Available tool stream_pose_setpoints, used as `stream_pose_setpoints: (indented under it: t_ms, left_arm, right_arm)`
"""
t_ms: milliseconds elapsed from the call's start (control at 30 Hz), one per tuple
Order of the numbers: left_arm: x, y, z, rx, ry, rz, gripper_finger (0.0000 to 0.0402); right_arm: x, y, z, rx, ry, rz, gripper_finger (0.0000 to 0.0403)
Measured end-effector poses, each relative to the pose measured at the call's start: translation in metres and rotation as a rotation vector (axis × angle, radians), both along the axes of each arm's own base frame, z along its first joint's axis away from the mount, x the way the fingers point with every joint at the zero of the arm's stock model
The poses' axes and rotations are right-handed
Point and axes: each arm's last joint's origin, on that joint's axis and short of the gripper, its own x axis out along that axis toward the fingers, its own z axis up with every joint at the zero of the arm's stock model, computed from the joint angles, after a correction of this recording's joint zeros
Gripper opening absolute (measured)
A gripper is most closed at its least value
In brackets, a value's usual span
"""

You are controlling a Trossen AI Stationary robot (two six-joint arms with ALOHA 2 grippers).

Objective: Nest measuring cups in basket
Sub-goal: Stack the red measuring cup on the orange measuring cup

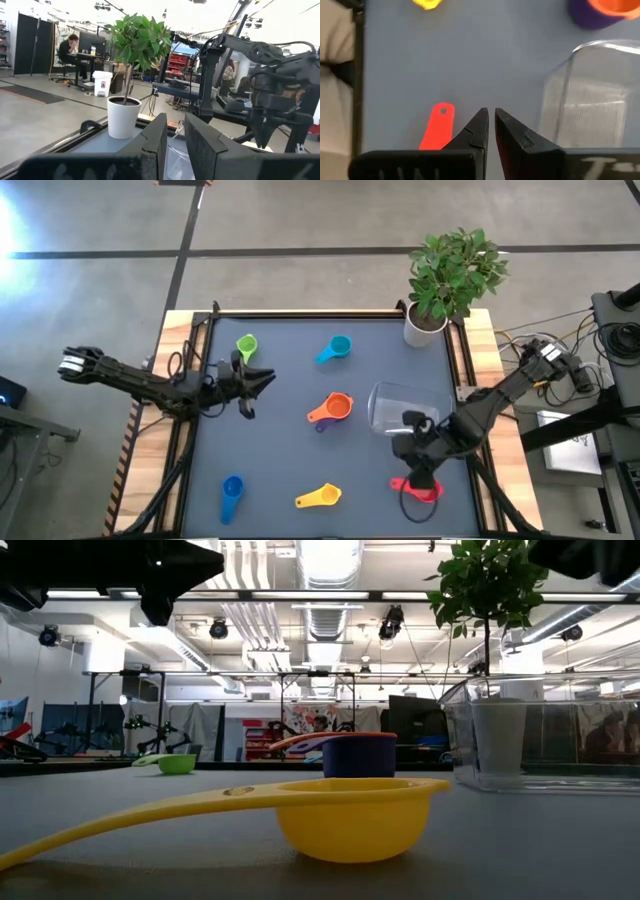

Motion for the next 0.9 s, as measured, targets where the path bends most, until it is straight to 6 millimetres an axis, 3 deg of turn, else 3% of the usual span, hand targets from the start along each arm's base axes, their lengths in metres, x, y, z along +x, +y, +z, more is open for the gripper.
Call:
stream_pose_setpoints:
  t_ms: [167,500,900]
  left_arm:
    - [0.002,0.000,-0.003,-0.014,0.016,-0.004,0.0050]
    - [0.004,-0.001,-0.007,-0.067,0.035,-0.019,0.0050]
    - [0.006,-0.002,-0.013,-0.100,0.073,-0.057,0.0050]
  right_arm:
    - [-0.005,0.015,-0.008,0.000,0.034,0.039,0.0022]
    - [-0.005,0.026,-0.024,0.057,0.166,-0.109,0.0031]
    - [-0.014,0.036,-0.059,-0.016,0.291,-0.154,0.0135]
